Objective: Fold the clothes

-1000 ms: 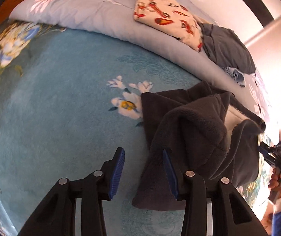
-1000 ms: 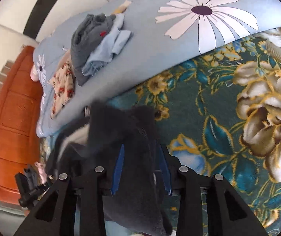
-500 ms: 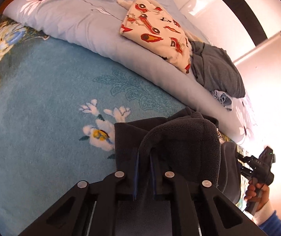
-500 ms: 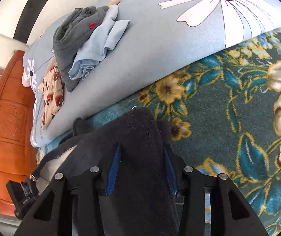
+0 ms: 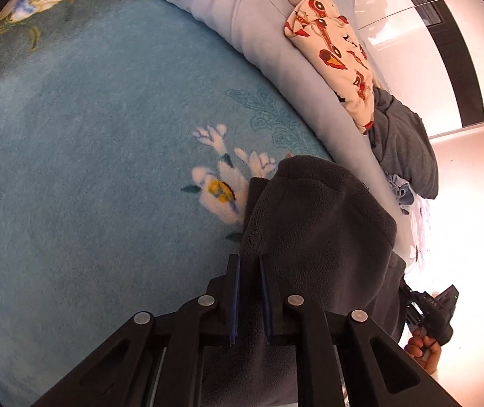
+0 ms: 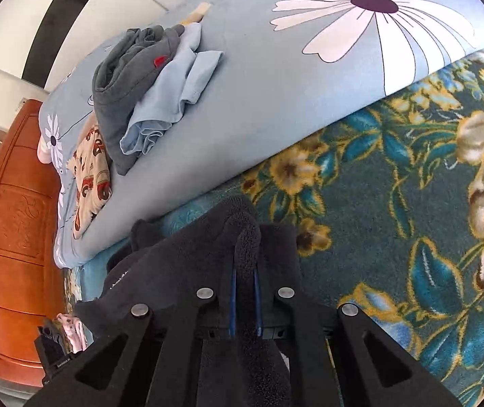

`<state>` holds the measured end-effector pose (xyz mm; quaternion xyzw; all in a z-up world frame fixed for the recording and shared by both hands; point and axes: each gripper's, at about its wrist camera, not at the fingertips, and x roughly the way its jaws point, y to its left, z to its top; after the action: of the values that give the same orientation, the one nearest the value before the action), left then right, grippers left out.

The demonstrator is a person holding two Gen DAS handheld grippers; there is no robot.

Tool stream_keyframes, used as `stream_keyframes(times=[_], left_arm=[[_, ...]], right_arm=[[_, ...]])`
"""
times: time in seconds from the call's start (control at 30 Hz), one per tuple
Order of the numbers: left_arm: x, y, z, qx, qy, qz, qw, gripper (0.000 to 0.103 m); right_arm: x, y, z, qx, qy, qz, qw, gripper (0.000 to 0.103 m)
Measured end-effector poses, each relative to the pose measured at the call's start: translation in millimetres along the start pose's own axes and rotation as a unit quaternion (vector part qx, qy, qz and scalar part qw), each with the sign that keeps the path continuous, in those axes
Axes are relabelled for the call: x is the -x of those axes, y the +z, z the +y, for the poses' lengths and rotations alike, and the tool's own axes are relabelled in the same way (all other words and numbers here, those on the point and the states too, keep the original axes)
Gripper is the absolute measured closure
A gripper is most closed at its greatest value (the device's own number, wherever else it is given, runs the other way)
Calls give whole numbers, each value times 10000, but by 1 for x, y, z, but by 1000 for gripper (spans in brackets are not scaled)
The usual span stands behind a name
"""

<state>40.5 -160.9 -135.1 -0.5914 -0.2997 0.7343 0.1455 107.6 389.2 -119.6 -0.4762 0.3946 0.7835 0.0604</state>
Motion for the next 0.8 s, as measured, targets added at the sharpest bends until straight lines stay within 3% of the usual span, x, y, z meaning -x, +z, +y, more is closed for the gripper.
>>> stream_keyframes(times=[0.17,0.2,0.27,0.3,0.43,0.47,0.53,0.7,0.77,0.8], left_arm=[[20,-14,12,138,-219,-132,9996,57],[24,-19,14,124,-231,-189,9995,56],[26,-31,20,151,-240,-214,9994,51],[24,-35,21,160,-236,-151,9995,50],[9,-40,15,58,-218,252,9994,47],[6,-41,14,18,-156,293,9994,45],[0,-44,13,-7,-31,365,9993,43],[6,-47,9,-221,-10,131,9997,47],[11,-48,5,-375,31,10,9993,68],[11,-49,3,-437,76,-19,9990,69]], right_arm=[[11,-3,-6,-25,96,36,9999,88],[16,-6,-6,67,29,21,10000,84],[24,-13,-5,258,-84,39,9996,61],[27,-20,-7,341,-92,117,9993,57],[32,-58,-22,447,-48,500,9977,51],[34,-66,-28,331,33,461,9984,45],[38,-79,-39,38,224,359,9991,45],[38,-84,-50,-571,429,262,9971,45],[39,-82,-42,-406,321,217,9984,45],[39,-80,-38,-333,320,200,9987,45]])
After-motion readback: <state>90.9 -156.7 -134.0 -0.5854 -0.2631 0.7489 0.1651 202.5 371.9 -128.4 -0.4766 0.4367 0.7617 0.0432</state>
